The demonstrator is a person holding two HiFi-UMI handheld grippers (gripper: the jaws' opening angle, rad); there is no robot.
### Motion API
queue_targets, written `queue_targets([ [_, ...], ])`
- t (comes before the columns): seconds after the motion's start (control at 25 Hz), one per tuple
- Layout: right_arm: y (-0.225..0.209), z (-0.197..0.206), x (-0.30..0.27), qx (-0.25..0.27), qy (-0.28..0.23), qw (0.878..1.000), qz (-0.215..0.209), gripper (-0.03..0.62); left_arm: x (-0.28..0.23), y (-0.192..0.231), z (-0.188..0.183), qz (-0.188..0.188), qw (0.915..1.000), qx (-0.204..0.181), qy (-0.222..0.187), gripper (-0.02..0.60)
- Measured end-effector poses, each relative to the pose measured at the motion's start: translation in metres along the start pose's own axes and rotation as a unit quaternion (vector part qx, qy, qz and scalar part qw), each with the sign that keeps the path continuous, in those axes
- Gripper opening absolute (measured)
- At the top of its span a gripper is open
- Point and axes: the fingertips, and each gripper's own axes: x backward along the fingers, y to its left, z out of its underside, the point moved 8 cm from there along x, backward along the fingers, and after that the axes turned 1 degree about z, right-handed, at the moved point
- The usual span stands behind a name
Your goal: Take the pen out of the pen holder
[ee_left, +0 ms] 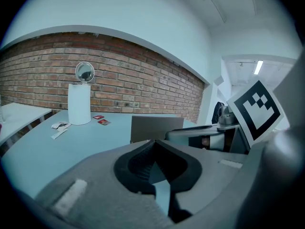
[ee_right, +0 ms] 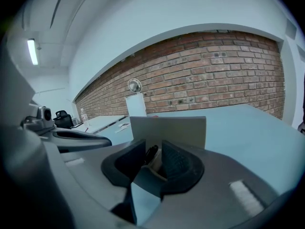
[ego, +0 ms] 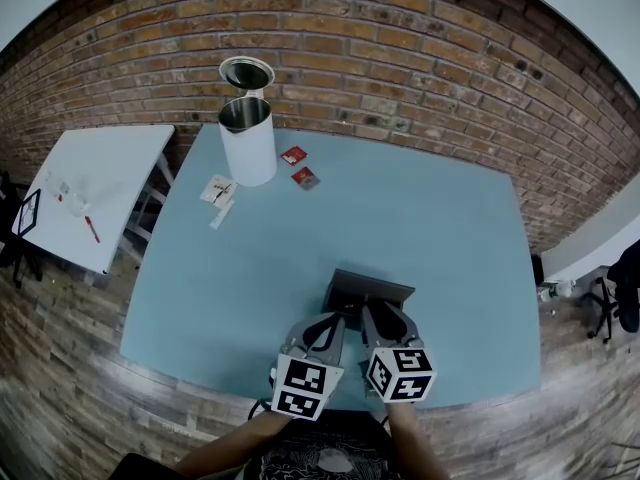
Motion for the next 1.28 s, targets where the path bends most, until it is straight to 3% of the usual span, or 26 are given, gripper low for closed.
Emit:
queue_targets([
  [0.28, -0.004, -0.001, -0.011, -0.022, 0.028, 0.999, -0.003, 0.111, -0.002, 0.005, -0.001, -0.004, 1.0000, 0.002, 0.002, 0.005],
  [0.68, -0.006, -0.003, -0.017, -0.045, 0.038, 0.998, -0.022, 0.072, 0.001, 0.009, 0.000, -0.010, 0.9999, 0.004, 0.001, 0.005],
  [1.28, 0.002, -0.011, 0.005, -0.037, -0.012, 0.999, -0.035, 0.061, 0.010, 0.002, 0.001, -0.005, 1.0000, -0.002, -0.003, 0.005],
])
